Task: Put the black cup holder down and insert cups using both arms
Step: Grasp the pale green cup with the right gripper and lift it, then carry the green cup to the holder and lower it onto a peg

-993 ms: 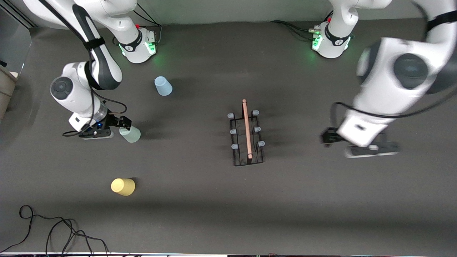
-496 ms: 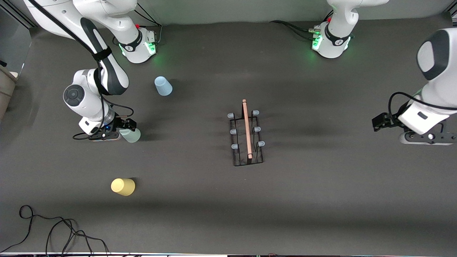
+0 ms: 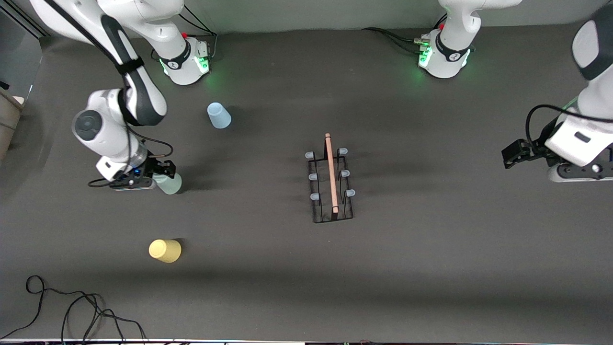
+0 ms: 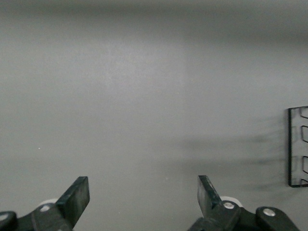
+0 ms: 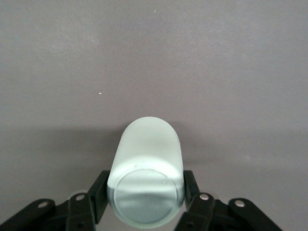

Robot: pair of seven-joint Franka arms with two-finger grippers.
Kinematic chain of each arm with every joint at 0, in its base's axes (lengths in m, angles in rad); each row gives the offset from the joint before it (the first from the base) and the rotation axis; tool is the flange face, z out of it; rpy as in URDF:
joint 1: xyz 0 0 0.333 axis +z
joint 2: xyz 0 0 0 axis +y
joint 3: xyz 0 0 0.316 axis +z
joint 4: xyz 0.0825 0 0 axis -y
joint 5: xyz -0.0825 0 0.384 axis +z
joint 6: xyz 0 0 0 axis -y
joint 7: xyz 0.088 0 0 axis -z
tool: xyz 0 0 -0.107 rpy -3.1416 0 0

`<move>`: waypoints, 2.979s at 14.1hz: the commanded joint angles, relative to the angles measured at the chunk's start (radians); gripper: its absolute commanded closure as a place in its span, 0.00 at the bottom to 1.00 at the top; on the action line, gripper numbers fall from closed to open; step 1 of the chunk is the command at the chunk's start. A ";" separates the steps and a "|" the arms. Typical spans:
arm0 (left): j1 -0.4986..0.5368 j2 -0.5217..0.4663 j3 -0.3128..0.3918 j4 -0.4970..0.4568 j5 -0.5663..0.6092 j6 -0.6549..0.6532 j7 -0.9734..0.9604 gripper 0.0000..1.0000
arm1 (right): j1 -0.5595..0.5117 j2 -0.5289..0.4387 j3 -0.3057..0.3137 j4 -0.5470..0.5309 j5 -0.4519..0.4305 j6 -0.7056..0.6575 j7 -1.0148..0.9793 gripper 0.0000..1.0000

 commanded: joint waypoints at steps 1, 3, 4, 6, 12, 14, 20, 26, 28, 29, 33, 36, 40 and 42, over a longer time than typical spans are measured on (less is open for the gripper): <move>-0.033 0.013 0.007 0.067 -0.007 -0.031 -0.024 0.00 | 0.029 -0.057 0.005 0.241 -0.005 -0.384 0.126 1.00; -0.035 0.020 0.007 0.091 -0.008 -0.040 -0.024 0.00 | 0.088 -0.046 0.005 0.390 0.035 -0.559 0.288 1.00; -0.032 0.018 0.007 0.088 -0.014 -0.051 -0.027 0.00 | 0.122 -0.046 0.003 0.435 0.059 -0.597 0.377 1.00; -0.016 0.026 0.012 0.095 -0.031 -0.071 -0.024 0.00 | 0.220 -0.036 0.005 0.512 0.076 -0.641 0.579 1.00; 0.036 0.046 0.041 0.102 -0.102 -0.080 0.027 0.00 | 0.539 0.200 0.005 0.824 0.127 -0.640 1.216 1.00; 0.042 0.046 0.041 0.102 -0.102 -0.080 0.028 0.00 | 0.607 0.304 0.005 0.936 0.142 -0.634 1.348 1.00; 0.044 0.046 0.042 0.104 -0.091 -0.080 0.033 0.00 | 0.721 0.438 0.005 1.010 0.150 -0.556 1.515 1.00; 0.037 0.049 0.041 0.111 -0.089 -0.063 0.030 0.00 | 0.741 0.498 0.006 0.984 0.161 -0.493 1.530 1.00; 0.037 0.053 0.041 0.113 -0.089 -0.063 0.031 0.00 | 0.739 0.500 0.006 0.963 0.161 -0.485 1.519 1.00; 0.034 0.052 0.041 0.113 -0.089 -0.068 0.031 0.00 | 0.736 0.500 0.006 0.940 0.161 -0.462 1.513 1.00; 0.033 0.052 0.038 0.125 -0.088 -0.075 0.033 0.00 | 0.736 0.510 0.006 0.851 0.161 -0.341 1.508 1.00; 0.031 0.053 0.036 0.125 -0.086 -0.072 0.033 0.00 | 0.728 0.507 0.005 0.857 0.161 -0.341 1.495 0.01; 0.041 0.053 0.036 0.125 -0.089 -0.074 0.031 0.00 | 0.713 0.437 -0.010 0.961 0.158 -0.515 1.479 0.00; 0.034 0.053 0.036 0.125 -0.089 -0.081 0.031 0.00 | 0.655 0.418 -0.010 1.061 0.161 -0.673 1.406 0.00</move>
